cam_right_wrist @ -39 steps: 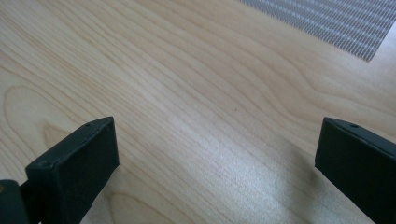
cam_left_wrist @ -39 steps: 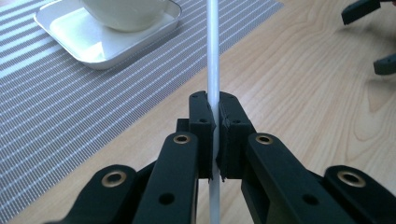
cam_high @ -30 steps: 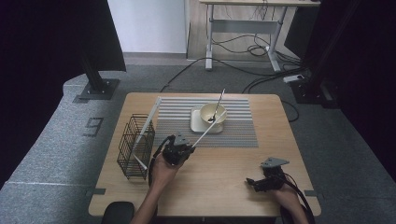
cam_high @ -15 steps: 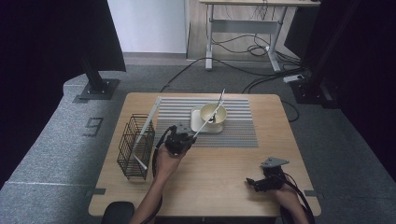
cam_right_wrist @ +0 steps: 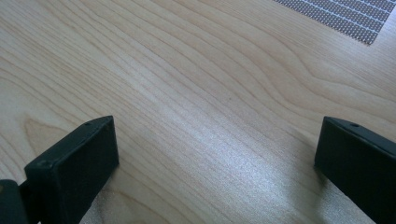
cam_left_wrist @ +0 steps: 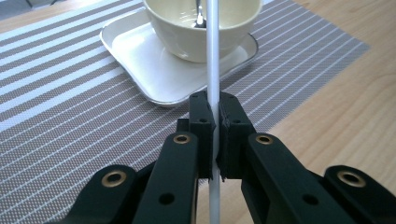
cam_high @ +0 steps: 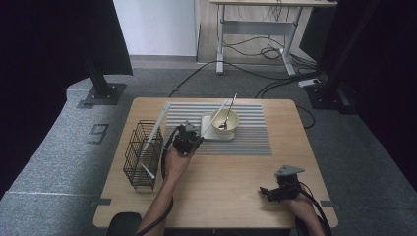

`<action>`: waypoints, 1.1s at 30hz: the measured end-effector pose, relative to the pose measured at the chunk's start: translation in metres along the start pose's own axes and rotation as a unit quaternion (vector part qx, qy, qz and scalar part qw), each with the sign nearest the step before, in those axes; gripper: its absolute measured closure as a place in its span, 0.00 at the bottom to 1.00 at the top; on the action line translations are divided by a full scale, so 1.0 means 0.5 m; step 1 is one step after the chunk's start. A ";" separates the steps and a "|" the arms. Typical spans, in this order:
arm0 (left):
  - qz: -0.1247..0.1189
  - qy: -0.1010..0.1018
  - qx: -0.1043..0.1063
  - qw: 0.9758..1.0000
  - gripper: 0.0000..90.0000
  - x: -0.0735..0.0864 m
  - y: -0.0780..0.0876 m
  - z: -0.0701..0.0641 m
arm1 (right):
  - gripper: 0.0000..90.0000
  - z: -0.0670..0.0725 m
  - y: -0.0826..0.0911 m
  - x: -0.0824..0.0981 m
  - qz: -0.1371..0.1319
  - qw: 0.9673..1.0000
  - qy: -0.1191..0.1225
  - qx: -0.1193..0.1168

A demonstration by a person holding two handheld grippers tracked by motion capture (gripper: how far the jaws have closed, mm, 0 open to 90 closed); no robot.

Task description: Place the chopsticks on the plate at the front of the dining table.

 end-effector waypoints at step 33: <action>0.050 0.076 -0.046 0.995 0.95 0.039 -0.100 0.107 | 0.00 0.000 0.000 0.000 0.000 1.000 0.000 0.000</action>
Point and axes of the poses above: each handheld gripper's, and its own axes: y roughly backward along the jaws, x roughly out of its underside, z roughly to its left, the point moved 10 cm from there along -y, roughly forward along the jaws, and after that the axes turned 14 degrees about x, right-handed, at the moved point
